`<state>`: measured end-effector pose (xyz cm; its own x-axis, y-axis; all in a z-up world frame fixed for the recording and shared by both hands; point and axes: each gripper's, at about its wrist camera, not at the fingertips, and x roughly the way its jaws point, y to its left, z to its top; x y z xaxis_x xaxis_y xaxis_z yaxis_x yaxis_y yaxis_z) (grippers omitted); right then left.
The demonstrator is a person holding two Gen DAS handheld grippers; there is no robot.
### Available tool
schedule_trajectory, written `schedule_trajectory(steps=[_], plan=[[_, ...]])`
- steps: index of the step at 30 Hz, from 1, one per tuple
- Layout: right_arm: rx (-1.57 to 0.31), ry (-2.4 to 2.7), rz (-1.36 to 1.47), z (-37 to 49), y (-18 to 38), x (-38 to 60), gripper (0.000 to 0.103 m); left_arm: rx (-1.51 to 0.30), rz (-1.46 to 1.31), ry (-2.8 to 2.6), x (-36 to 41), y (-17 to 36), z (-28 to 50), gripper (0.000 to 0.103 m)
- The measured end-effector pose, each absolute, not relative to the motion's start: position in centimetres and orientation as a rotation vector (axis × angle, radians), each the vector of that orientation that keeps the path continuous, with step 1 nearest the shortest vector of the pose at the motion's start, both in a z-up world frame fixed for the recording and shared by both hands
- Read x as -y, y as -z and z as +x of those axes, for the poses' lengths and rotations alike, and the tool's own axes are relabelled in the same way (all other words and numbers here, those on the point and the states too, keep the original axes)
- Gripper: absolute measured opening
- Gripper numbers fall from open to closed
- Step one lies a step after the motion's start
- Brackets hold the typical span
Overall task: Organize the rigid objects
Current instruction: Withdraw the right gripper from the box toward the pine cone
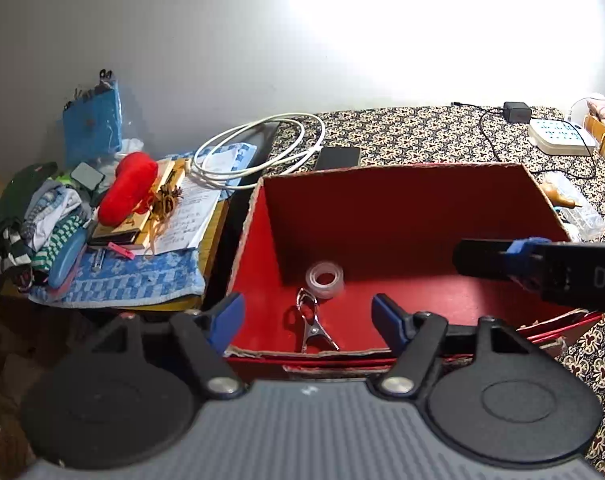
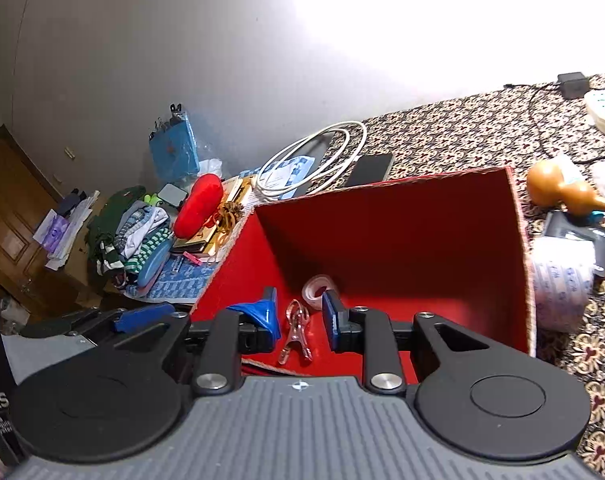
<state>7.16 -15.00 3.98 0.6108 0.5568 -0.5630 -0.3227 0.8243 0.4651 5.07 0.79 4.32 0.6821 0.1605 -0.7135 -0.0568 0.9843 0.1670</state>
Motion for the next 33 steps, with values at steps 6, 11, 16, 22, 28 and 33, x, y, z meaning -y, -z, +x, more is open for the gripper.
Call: schedule_trajectory(steps=[6, 11, 16, 22, 28, 33], plan=[[-0.74, -0.506, 0.321, 5.6, -4.3, 15.8, 0.009, -0.77, 0.116, -0.138, -0.1, -4.7, 3.6, 0.097], [-0.727, -0.502, 0.297, 4.2, -4.3, 15.9, 0.014, -0.763, 0.127, -0.147, 0.7, -4.7, 2.4, 0.097], [-0.725, -0.503, 0.272, 2.9, -4.0, 16.0, 0.017, -0.786, 0.115, -0.17, 0.8, -4.2, 1.4, 0.097], [-0.74, -0.505, 0.251, 1.5, -3.6, 16.3, 0.022, -0.816, 0.088, -0.195, 0.6, -3.5, -0.1, 0.097], [-0.766, -0.512, 0.234, 0.3, -2.7, 16.4, 0.025, -0.861, 0.065, -0.202, 0.6, -2.5, -1.1, 0.097], [-0.79, -0.519, 0.219, -0.3, -2.0, 16.4, 0.028, -0.891, 0.075, -0.19, 1.0, -1.6, -1.6, 0.097]])
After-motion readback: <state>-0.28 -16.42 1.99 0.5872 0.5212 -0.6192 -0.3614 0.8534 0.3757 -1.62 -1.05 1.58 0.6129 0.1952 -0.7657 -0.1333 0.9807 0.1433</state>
